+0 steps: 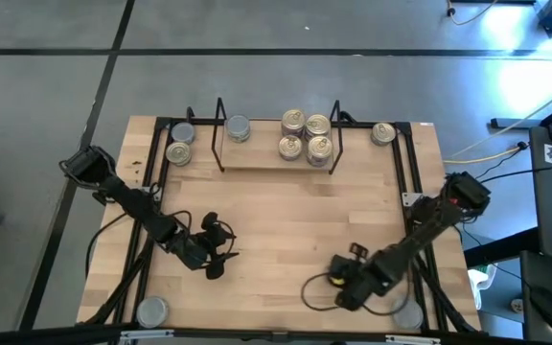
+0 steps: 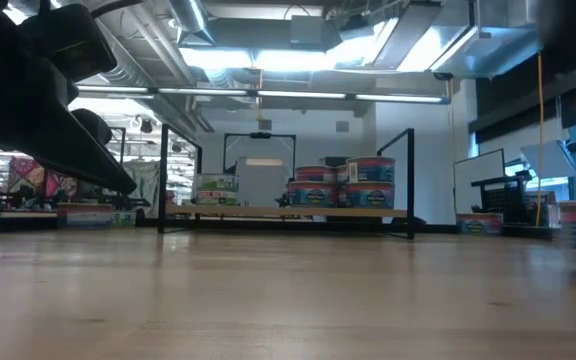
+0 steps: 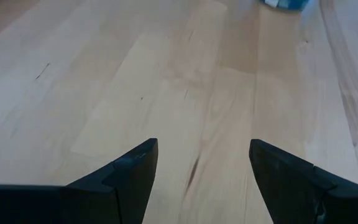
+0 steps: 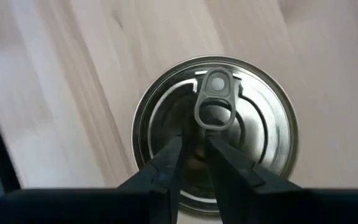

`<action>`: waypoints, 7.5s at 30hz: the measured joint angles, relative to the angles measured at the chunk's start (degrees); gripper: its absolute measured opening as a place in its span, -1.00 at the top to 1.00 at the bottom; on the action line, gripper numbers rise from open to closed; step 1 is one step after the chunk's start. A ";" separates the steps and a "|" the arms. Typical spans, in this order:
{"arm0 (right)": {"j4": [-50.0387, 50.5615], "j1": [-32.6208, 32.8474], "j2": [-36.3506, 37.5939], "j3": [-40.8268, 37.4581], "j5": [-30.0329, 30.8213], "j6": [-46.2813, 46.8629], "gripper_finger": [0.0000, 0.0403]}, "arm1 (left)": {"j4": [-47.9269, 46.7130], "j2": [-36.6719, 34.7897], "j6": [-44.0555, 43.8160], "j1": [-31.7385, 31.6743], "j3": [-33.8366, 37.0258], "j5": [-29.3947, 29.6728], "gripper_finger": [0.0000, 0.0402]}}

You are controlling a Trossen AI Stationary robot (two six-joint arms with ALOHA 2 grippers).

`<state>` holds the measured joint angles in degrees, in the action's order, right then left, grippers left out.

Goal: Stack canned seafood by type on shelf
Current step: Stack the blue-pink tuna can on top of the other blue-pink can on the shelf

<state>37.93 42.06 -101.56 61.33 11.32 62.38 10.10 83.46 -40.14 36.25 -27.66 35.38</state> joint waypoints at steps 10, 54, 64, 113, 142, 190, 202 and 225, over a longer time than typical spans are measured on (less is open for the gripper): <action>-11.36 -10.03 -2.20 -0.31 3.09 -15.94 0.61 | 0.02 0.00 0.76 -2.36 0.00 0.00 -0.26; -36.19 -2.84 10.58 -16.25 9.21 -45.70 0.61 | 2.06 19.71 20.75 -10.66 -30.69 -1.87 -0.26; -39.05 -3.25 10.61 -16.56 9.19 -43.45 0.61 | 6.86 23.64 23.56 -15.25 -31.30 -12.31 -0.26; -40.12 -6.00 2.60 -16.47 30.75 -70.81 -0.46 | 13.63 33.92 17.49 -30.52 -31.39 -32.50 -0.26; -34.63 -12.61 1.53 -16.47 28.28 -76.41 -0.46 | 13.54 33.86 14.60 -33.93 -31.28 -37.93 -0.26; -43.69 -14.63 -4.39 -16.49 34.24 -77.74 0.02 | 13.54 33.24 13.08 -34.65 -31.08 -40.31 -0.26; -43.18 -7.43 -0.68 -16.63 33.76 -73.98 0.07 | 3.73 25.99 14.53 -32.61 -30.77 -35.83 -0.26; -44.35 -9.68 -0.26 -16.47 39.68 -73.19 0.07 | -2.50 8.81 13.19 -18.45 -14.52 -13.68 -0.26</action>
<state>-6.42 32.39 -101.82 44.86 51.00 -10.81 7.59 92.27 -26.95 17.80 -42.18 21.70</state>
